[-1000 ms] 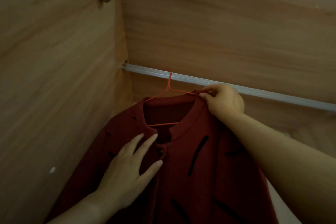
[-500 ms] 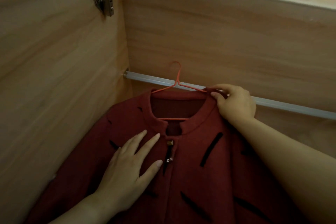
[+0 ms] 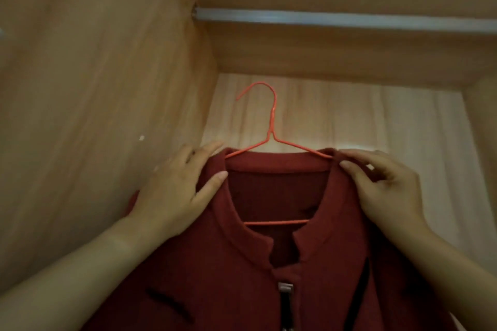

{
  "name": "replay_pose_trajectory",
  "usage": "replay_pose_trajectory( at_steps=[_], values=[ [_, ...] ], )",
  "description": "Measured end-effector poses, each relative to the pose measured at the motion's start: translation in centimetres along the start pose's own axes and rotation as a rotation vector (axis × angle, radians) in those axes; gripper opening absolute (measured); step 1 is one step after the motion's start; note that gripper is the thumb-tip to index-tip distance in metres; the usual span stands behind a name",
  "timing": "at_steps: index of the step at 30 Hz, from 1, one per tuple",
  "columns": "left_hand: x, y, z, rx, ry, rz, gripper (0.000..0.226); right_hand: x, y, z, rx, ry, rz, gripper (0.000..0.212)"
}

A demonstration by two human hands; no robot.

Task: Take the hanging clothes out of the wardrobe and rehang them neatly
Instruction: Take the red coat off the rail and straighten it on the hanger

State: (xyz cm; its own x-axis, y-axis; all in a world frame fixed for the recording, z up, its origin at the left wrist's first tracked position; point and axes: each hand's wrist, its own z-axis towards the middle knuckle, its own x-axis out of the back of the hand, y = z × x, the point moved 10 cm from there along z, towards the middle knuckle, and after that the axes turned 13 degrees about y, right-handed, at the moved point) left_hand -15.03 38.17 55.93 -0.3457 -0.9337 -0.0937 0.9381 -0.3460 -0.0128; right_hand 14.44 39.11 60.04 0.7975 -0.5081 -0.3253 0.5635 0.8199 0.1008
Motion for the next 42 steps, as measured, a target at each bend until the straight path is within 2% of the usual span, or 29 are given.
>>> replay_pose_trajectory(
  at_steps=[2,5,8,12,17,24,33,42],
  values=[
    [0.1,0.1,-3.0,0.020,-0.091,-0.006,0.065,0.9,0.0,-3.4,-0.021,-0.043,0.021,0.024],
    [1.7,-0.3,-7.5,0.095,-0.109,0.023,0.062,1.2,-0.8,-7.5,-0.016,-0.168,-0.014,0.017],
    [4.4,0.4,-11.2,0.177,-0.078,0.000,0.054,1.3,-2.1,-11.2,0.007,-0.294,-0.052,0.024],
    [8.3,2.8,-13.7,0.243,-0.026,0.071,0.036,2.3,-3.7,-14.8,-0.021,-0.371,0.019,0.026],
    [10.9,4.0,-16.5,0.330,-0.065,0.114,0.033,3.8,-3.9,-19.0,-0.118,-0.442,0.087,0.026],
    [14.9,6.8,-19.1,0.332,-0.097,0.106,0.027,8.3,-6.5,-22.1,-0.291,-0.369,0.104,0.019],
    [24.4,11.0,-21.1,0.360,-0.101,0.049,0.027,16.8,-16.6,-21.2,-0.301,-0.294,0.008,0.023],
    [34.1,15.4,-23.2,0.489,-0.128,-0.181,0.016,26.2,-27.7,-18.9,-0.308,-0.266,-0.079,0.015]
  ],
)
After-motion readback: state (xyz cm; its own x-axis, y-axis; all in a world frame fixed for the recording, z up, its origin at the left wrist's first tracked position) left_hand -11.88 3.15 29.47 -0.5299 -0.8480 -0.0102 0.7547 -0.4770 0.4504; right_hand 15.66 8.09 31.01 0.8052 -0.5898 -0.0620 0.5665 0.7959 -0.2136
